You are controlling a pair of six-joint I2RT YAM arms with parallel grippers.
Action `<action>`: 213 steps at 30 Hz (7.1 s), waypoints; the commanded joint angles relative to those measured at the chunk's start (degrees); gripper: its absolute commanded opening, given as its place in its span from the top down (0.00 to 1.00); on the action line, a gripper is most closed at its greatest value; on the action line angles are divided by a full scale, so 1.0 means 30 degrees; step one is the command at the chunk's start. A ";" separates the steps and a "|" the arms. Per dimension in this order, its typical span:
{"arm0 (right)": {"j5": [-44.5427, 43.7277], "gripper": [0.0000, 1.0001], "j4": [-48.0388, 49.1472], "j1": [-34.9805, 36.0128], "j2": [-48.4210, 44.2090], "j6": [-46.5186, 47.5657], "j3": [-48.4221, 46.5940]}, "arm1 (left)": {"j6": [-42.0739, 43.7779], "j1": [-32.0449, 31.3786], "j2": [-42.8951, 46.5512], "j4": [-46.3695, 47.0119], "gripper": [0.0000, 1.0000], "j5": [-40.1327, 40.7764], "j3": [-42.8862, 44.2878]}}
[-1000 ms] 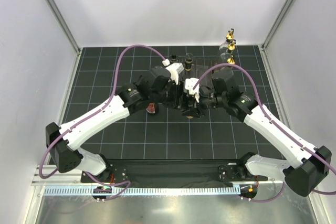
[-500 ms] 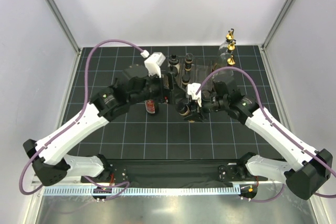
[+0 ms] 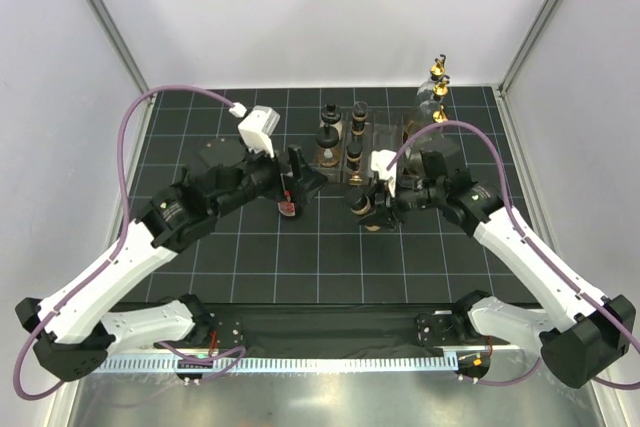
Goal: Organize the condiment bottles
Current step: Place the bottle in the storage box.
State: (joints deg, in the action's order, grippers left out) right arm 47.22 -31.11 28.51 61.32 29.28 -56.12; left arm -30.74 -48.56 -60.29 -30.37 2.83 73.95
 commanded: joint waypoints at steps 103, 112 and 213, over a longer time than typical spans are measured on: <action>0.2569 0.25 0.5509 -0.3147 0.2264 -1.5323 -0.2621 | 0.8137 -0.1540 -0.2256 1.1647 1.00 -0.4518 -0.7688; 0.3711 0.66 0.5185 -0.3147 0.2530 -1.5414 -0.2739 | 0.8402 -0.1510 -0.2197 1.1618 1.00 -0.3962 -0.7746; -1.1463 0.60 0.9170 -0.2854 1.7646 -0.5013 -0.9596 | 0.7142 1.3812 0.8174 0.2477 0.00 0.1606 -1.1877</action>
State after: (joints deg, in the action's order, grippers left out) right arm 12.64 -7.27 19.92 115.02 13.41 -85.43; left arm -9.78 -7.46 -35.88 -25.93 8.45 38.52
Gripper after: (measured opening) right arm 0.474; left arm 0.996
